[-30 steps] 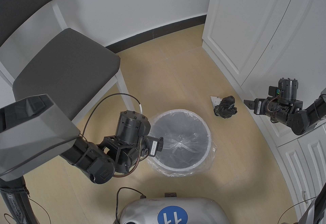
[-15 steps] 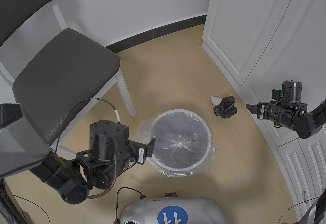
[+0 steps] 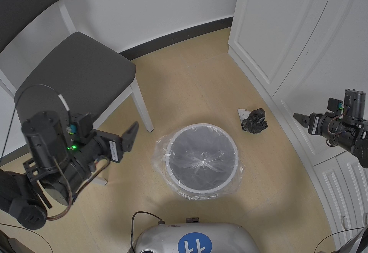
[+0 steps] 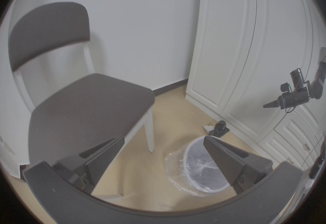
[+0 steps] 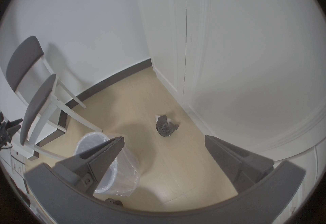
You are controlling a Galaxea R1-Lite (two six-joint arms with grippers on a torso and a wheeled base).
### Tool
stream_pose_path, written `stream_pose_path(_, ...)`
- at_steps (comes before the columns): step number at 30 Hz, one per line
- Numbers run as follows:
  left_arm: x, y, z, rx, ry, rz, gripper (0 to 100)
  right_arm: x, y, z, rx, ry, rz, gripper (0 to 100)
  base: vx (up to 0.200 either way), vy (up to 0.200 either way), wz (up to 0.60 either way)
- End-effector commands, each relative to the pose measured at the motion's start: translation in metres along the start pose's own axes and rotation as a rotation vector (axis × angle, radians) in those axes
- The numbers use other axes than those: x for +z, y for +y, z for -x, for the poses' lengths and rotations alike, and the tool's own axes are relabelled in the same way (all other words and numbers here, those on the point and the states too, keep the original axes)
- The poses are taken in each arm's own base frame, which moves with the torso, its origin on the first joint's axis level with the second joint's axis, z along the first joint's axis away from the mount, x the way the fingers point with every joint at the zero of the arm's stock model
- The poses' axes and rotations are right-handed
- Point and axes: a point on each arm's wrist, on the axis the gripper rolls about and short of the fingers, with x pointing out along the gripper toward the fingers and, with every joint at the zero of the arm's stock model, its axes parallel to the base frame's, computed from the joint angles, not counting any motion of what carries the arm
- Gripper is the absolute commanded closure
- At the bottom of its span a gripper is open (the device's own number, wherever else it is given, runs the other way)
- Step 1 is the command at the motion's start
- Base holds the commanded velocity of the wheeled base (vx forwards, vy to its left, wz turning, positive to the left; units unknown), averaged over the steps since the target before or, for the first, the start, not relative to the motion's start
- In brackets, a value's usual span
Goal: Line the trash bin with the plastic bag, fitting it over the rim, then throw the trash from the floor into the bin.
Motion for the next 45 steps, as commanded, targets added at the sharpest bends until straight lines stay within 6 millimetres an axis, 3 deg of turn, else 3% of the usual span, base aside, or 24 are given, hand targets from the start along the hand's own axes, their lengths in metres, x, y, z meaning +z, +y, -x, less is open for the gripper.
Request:
stream_pose_path(1,0.026,0.022,0.027,0.053,-0.106,0.012,0,0.014,0.001,0.030,0.013,-0.087,0.009,0,0.000,0.000,0.00)
stream_pose_path(13,0.036,0.045,0.088,0.066,-0.192,0.048,0,0.014,0.001,0.035,0.009,-0.093,0.044,0,0.000,0.000,0.00)
stream_pose_path(20,0.034,0.049,0.097,0.071,-0.174,0.049,0,0.014,-0.003,0.044,0.008,-0.107,0.047,0,0.000,0.000,0.00)
stream_pose_path(26,0.045,0.055,0.113,0.082,-0.229,0.073,0,0.015,0.000,0.051,0.016,-0.120,0.059,0,0.000,0.000,0.00)
stream_pose_path(31,0.065,0.063,0.137,0.072,-0.267,0.064,0,0.006,0.009,0.061,0.042,-0.112,0.154,0,0.000,0.000,0.00)
stream_pose_path(35,0.066,0.065,0.144,0.053,-0.240,0.061,0,0.005,0.014,0.060,0.063,-0.107,0.160,0,0.000,0.000,0.00)
stream_pose_path(43,0.072,0.069,0.138,0.016,-0.234,0.044,0,0.028,0.025,0.019,0.102,-0.131,-0.018,0,0.000,0.000,0.00)
stream_pose_path(45,0.069,0.071,0.132,0.020,-0.209,0.036,0,0.037,0.026,-0.003,0.108,-0.137,-0.034,0,0.000,0.000,0.00)
